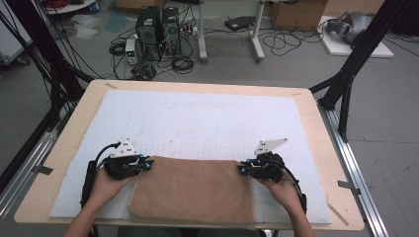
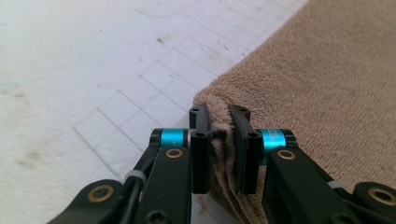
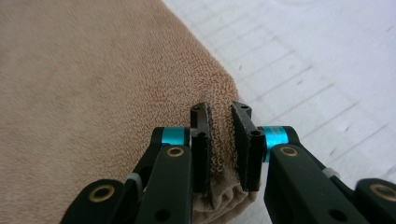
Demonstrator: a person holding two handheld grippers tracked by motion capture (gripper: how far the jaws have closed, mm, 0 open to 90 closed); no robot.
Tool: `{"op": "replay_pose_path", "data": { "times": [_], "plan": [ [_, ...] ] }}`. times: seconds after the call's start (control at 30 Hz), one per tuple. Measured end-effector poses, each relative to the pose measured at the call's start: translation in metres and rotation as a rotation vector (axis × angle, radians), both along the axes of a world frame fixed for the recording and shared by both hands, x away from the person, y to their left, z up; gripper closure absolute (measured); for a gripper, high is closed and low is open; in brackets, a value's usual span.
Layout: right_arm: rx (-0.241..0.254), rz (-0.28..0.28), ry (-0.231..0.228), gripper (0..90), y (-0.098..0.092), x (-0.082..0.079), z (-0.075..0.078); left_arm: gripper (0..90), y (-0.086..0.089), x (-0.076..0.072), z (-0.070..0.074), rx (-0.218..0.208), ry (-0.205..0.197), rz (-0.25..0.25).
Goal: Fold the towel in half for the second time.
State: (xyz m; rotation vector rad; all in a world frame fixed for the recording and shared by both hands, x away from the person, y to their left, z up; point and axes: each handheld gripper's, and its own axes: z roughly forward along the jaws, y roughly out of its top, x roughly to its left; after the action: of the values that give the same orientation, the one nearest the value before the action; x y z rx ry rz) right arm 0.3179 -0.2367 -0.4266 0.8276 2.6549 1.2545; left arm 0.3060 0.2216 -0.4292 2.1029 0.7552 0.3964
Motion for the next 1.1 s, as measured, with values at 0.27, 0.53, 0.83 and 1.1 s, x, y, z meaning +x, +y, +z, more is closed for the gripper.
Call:
{"op": "replay_pose_path", "data": {
  "times": [0.27, 0.53, 0.83, 1.1],
  "plan": [
    [0.001, -0.029, -0.068, 79.1, 0.008, 0.017, 0.024, 79.4, 0.002, 0.019, 0.020, -0.021, -0.088, 0.110],
    [0.003, -0.086, -0.089, 79.0, 0.013, 0.060, 0.045, 79.0, -0.001, 0.059, 0.043, -0.014, -0.133, 0.171],
    [-0.023, -0.171, -0.154, 66.1, 0.015, 0.109, 0.074, 75.5, -0.005, 0.103, 0.060, -0.026, -0.133, 0.238],
    [-0.007, -0.225, -0.116, 55.7, 0.007, 0.109, 0.062, 55.6, 0.006, 0.102, 0.044, -0.005, -0.049, 0.245]
  ]
}}
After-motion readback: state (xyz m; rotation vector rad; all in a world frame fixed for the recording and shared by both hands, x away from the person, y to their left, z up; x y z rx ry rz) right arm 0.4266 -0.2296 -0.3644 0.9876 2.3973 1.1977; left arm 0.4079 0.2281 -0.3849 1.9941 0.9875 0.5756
